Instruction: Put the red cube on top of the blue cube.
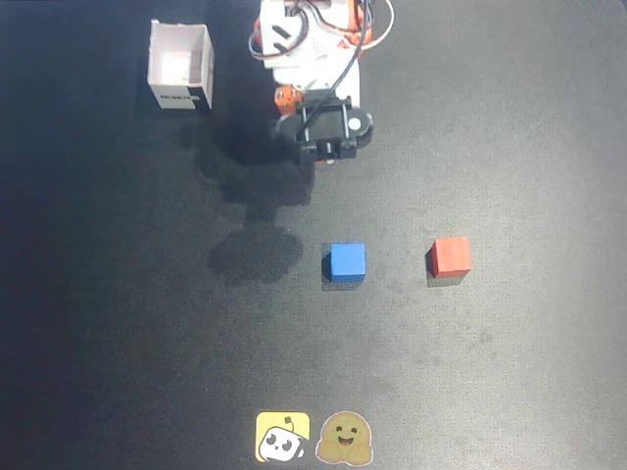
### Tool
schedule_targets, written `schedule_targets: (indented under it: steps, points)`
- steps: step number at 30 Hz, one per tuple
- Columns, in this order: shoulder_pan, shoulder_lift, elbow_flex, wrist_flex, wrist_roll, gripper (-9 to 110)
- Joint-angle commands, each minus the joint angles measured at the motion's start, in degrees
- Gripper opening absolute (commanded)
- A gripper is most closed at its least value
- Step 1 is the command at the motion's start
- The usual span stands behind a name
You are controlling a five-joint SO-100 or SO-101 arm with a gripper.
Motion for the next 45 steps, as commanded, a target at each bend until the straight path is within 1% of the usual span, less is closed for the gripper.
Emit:
schedule_targets:
  steps: [1,8,12,17,25,29,34,39,45]
  points:
    - [-0.26,0.44,-2.72,-0.70,-0.79,2]
    - [-1.76,-1.23,-8.44,3.08,0.18,2]
    - [-2.72,-9.84,-14.50,2.72,0.18,2]
    - [-5.54,-23.03,-25.84,2.64,0.44,4]
    - [-13.18,-34.28,-36.39,0.53,3.08,4]
    - [-16.17,-37.97,-37.97,-2.29,3.78,4]
    - [-21.27,-43.77,-37.71,-8.79,6.77,6]
    - [-24.17,-49.75,-38.50,-14.24,7.73,8]
    - [-26.37,-57.39,-44.03,-15.21,9.05,11]
